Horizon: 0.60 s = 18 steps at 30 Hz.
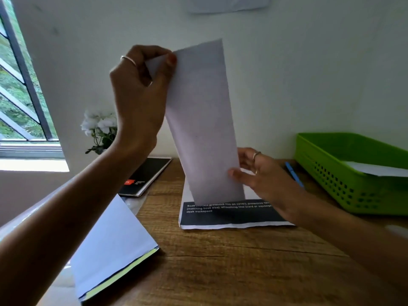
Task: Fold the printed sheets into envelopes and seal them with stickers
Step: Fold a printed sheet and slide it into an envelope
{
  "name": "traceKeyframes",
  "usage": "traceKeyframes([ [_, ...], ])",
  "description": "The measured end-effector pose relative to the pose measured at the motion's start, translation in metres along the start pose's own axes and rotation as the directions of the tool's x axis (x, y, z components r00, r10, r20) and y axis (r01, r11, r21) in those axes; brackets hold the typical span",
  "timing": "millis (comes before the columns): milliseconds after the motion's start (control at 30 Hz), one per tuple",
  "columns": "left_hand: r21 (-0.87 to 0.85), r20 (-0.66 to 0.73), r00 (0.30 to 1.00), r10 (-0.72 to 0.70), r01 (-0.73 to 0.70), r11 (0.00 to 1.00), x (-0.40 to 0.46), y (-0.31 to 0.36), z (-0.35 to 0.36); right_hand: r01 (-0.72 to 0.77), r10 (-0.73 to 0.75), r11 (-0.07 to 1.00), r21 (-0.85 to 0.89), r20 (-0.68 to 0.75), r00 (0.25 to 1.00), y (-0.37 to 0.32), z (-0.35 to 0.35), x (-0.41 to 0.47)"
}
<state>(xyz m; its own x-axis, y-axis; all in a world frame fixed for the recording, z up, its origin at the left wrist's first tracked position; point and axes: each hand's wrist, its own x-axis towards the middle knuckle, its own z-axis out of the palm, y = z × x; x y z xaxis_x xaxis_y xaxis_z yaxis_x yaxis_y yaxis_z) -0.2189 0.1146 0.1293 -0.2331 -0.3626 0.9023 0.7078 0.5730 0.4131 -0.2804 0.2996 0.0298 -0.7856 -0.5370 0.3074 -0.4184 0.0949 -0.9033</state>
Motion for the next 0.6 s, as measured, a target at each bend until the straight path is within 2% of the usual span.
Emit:
traceKeyframes([
  [133,-0.158,-0.055,0.973,-0.224,0.213,0.964,0.007,-0.010,-0.004,-0.059,0.059,0.996,-0.062,0.002,0.998,0.008,-0.002,-0.004],
  [333,-0.208,-0.095,0.919,-0.382,0.357,0.911,0.013,-0.016,-0.005,-0.084,0.083,0.995,-0.046,-0.020,0.996,0.006,-0.004,-0.009],
  [467,-0.221,0.071,0.882,-0.466,0.470,0.855,0.004,-0.015,-0.008,-0.120,0.121,0.991,0.058,-0.018,0.992,0.005,-0.005,-0.012],
  [600,-0.103,0.258,0.826,-0.502,0.540,0.836,-0.029,-0.023,-0.019,-0.185,0.185,0.976,0.113,0.010,0.983,0.002,-0.005,-0.017],
])
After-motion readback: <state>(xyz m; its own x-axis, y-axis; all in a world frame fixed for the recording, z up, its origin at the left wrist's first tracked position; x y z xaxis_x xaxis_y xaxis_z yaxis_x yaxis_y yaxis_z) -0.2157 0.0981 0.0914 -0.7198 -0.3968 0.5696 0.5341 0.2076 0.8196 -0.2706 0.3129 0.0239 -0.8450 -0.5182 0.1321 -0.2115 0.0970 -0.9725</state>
